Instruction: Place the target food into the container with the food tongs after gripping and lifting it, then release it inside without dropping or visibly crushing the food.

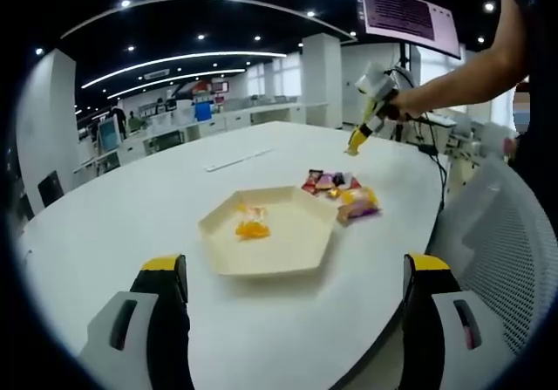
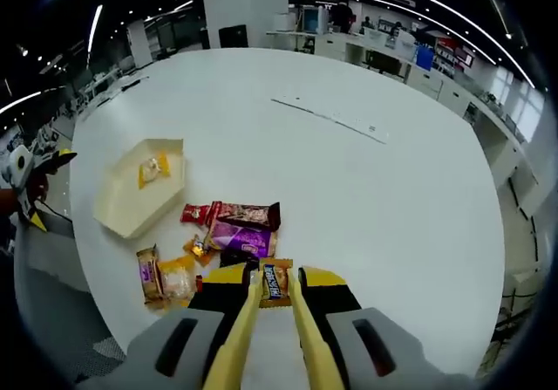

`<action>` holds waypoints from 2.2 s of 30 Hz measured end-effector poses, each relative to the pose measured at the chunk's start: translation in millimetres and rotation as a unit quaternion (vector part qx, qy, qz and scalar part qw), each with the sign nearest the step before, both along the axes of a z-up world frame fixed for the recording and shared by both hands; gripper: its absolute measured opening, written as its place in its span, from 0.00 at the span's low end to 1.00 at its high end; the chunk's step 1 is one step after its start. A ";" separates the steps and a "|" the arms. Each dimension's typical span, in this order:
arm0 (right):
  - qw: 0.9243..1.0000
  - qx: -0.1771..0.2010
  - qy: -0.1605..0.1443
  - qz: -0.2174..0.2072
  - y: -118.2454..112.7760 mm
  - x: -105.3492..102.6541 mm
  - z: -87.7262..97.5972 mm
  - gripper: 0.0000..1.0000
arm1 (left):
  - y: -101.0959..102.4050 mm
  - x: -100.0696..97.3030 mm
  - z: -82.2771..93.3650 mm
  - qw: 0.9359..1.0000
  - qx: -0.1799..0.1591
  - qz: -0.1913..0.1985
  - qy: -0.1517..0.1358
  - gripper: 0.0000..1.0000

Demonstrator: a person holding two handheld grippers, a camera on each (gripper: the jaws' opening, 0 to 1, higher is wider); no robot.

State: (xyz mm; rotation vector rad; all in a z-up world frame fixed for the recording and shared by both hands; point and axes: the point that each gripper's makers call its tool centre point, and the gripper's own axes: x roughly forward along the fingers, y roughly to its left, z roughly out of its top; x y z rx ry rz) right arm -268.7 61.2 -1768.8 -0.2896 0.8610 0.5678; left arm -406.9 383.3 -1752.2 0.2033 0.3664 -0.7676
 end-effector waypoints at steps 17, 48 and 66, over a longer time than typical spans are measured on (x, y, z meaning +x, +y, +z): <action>0.996 0.002 0.012 0.087 119.2 8.4 23.2 0.22 | -2.0 -3.4 -4.2 1.000 0.012 -0.013 0.002 1.00; 0.979 -0.002 0.014 0.205 244.9 -9.3 42.0 0.24 | -7.2 -7.2 1.5 1.000 -0.017 -0.025 0.005 0.98; 0.969 -0.002 -0.016 0.248 209.6 -9.7 58.2 0.24 | -4.8 -5.2 1.5 0.999 -0.028 -0.016 0.011 1.00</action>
